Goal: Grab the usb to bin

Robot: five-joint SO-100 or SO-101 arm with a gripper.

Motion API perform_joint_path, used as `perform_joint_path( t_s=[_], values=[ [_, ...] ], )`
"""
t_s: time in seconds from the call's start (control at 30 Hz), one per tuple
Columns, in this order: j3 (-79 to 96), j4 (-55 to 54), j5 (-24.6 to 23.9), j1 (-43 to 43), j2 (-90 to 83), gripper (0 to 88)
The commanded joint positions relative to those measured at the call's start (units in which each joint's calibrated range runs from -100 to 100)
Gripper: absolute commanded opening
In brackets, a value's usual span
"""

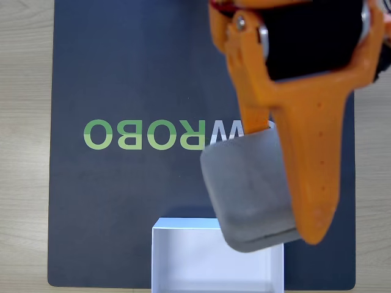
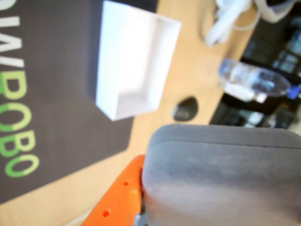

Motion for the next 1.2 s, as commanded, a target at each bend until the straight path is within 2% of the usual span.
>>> perform_joint_path(
  t_s=[0.0,0.2,0.5,0.6,0.73,1.17],
  values=[
    [0.15,-6.50,-0.12,0.08,1.89,12.2],
    [-3.19,-8.33,-0.38,0.50,17.24,12.2],
    [-24.69,-7.72,-0.44,1.09,39.62,12.2],
    [-31.56,-7.98,-2.33,1.60,44.79,12.2],
    [-37.88,-8.07,-3.91,2.78,49.62,12.2],
    [-42.22,-8.42,-3.85,6.06,57.00,12.2]
  ],
)
